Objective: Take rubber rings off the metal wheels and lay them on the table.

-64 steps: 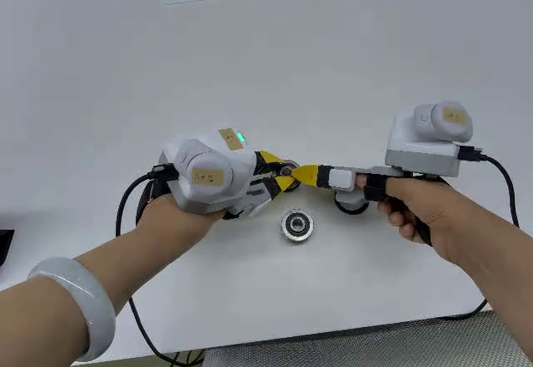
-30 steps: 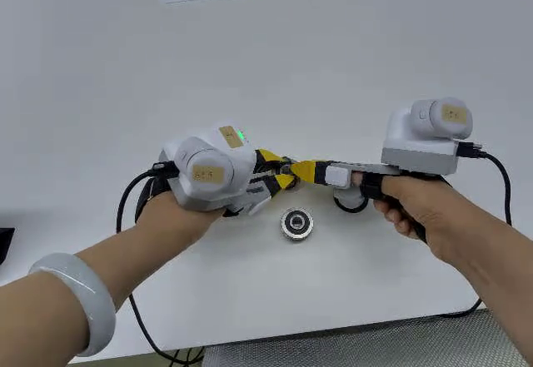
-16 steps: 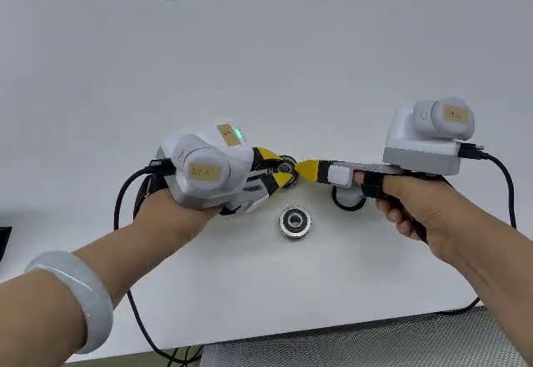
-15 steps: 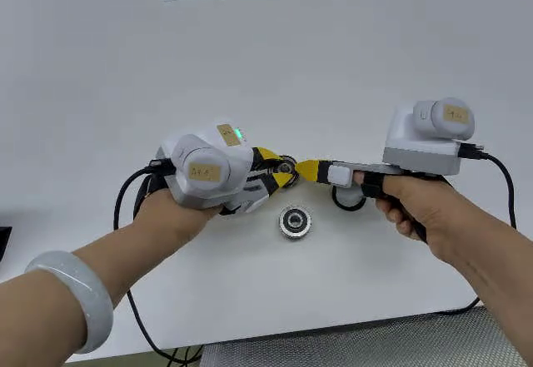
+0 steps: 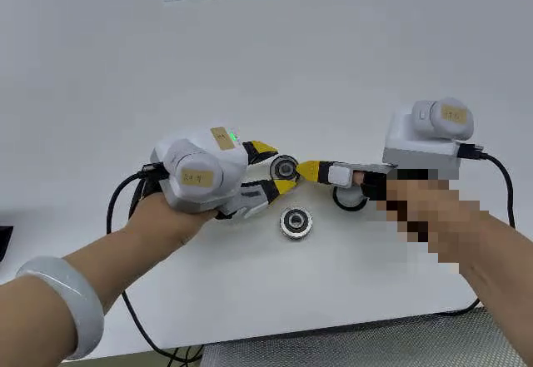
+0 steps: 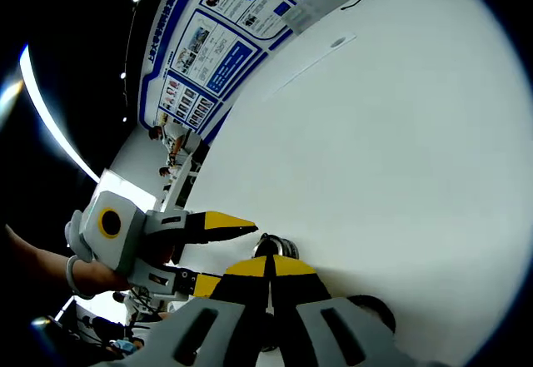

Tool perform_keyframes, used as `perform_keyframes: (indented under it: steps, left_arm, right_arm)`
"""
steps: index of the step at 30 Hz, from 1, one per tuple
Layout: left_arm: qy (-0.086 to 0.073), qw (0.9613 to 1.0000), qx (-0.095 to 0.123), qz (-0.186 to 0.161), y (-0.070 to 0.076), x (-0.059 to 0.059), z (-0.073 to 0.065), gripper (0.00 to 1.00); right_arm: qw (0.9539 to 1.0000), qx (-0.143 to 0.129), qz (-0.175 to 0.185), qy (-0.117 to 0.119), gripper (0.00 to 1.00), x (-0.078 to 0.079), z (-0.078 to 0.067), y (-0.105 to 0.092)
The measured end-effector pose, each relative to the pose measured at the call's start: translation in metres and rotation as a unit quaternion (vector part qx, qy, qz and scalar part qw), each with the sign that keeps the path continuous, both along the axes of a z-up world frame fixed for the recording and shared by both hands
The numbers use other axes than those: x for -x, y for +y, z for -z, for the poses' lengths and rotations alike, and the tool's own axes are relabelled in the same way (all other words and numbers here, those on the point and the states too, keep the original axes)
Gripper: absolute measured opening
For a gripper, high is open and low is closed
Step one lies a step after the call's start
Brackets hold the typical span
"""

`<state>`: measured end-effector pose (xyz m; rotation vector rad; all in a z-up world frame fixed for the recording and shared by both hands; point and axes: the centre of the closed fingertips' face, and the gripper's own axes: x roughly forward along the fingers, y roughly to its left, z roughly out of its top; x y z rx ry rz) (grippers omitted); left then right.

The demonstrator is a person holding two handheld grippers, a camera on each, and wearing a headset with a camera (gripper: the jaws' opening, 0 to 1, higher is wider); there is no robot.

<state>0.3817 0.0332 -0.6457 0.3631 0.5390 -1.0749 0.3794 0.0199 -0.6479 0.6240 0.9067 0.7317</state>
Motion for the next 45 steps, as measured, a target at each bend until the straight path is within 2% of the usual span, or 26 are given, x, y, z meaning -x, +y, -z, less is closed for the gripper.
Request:
perform_keyframes:
  steps: [6,27,35,45]
  left_arm:
    - [0.002,1.0000,0.001,-0.003,0.004,0.003,0.001,0.37]
    - [0.008,0.9997,0.003,-0.021,0.026,0.010,0.002,0.41]
    - [0.005,0.9997,0.005,-0.025,0.032,0.012,0.001,0.43]
    - [0.007,0.9995,0.006,-0.031,0.037,0.015,0.000,0.48]
  right_arm:
    - [1.0000,-0.004,-0.001,-0.002,0.02,0.002,-0.004,0.001]
    - [0.9996,-0.024,-0.007,-0.014,0.02,0.016,-0.024,0.006]
    - [0.9994,-0.032,0.004,-0.016,0.02,0.024,-0.031,-0.001]
    - [0.9991,-0.029,0.030,-0.006,0.02,0.040,-0.027,-0.024]
